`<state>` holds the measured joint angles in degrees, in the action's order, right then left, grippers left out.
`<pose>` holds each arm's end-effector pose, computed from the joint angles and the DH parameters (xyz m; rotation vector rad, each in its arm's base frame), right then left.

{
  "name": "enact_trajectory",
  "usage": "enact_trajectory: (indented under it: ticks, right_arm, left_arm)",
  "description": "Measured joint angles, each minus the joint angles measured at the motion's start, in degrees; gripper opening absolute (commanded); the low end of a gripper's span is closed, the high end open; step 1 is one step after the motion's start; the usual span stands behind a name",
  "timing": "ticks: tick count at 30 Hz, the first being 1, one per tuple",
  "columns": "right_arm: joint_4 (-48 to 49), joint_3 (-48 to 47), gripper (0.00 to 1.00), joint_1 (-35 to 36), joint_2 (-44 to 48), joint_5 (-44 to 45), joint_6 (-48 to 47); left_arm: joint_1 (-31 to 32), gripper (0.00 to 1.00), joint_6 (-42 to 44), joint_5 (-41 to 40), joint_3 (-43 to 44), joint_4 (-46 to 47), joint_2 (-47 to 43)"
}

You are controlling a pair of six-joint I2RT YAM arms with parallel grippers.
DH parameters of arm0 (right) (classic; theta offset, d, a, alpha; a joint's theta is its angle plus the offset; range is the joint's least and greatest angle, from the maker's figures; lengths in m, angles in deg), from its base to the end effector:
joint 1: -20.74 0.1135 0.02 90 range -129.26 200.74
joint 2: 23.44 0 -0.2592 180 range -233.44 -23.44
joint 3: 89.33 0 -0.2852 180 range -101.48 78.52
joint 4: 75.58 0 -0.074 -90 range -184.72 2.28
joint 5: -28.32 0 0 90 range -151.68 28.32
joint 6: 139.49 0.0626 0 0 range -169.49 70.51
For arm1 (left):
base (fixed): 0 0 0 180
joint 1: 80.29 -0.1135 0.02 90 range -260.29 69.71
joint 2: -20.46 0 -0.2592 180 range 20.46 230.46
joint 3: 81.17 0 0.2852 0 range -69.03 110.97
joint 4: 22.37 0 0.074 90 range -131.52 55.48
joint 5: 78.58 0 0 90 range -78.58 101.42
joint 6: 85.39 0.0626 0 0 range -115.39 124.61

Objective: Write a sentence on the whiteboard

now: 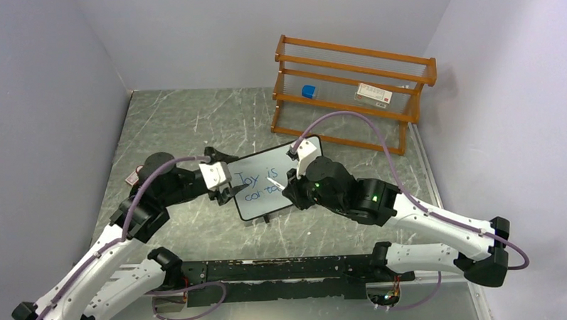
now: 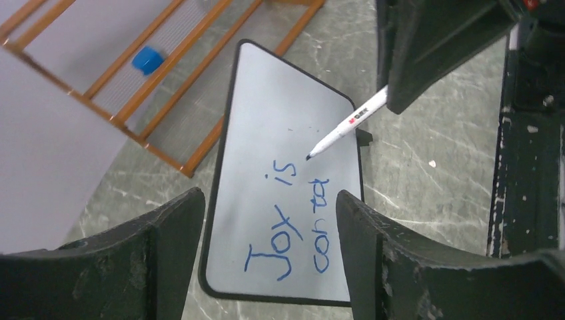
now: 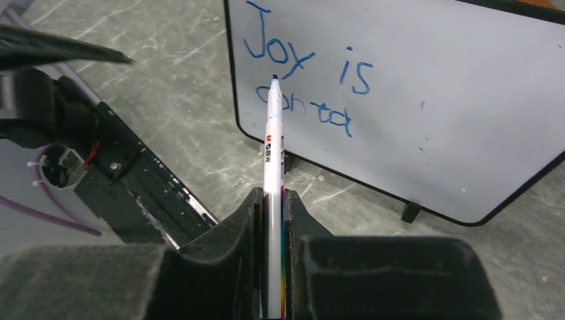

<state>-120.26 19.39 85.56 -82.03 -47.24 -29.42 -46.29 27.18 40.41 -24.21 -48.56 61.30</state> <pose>0.1321 0.2443 0.3260 -0.6837 2.0605 0.6079 0.1693 -0.1508 0.3397 1.1435 1.3384 -0.5861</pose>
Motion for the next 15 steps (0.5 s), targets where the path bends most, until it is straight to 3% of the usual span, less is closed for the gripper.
enact_trajectory:
  ticks: [8,15]
  right_arm:
    - [-0.37,-2.05,0.0,0.0,-1.38,-4.76,-0.02]
    - [-0.31,-2.38,0.0,0.0,-2.75,-6.69,0.0]
  left_arm:
    - [9.03,0.73,10.88,-0.5,0.35,0.68,5.81]
    - [14.56,0.63,16.55,-1.92,0.7,0.68,8.7]
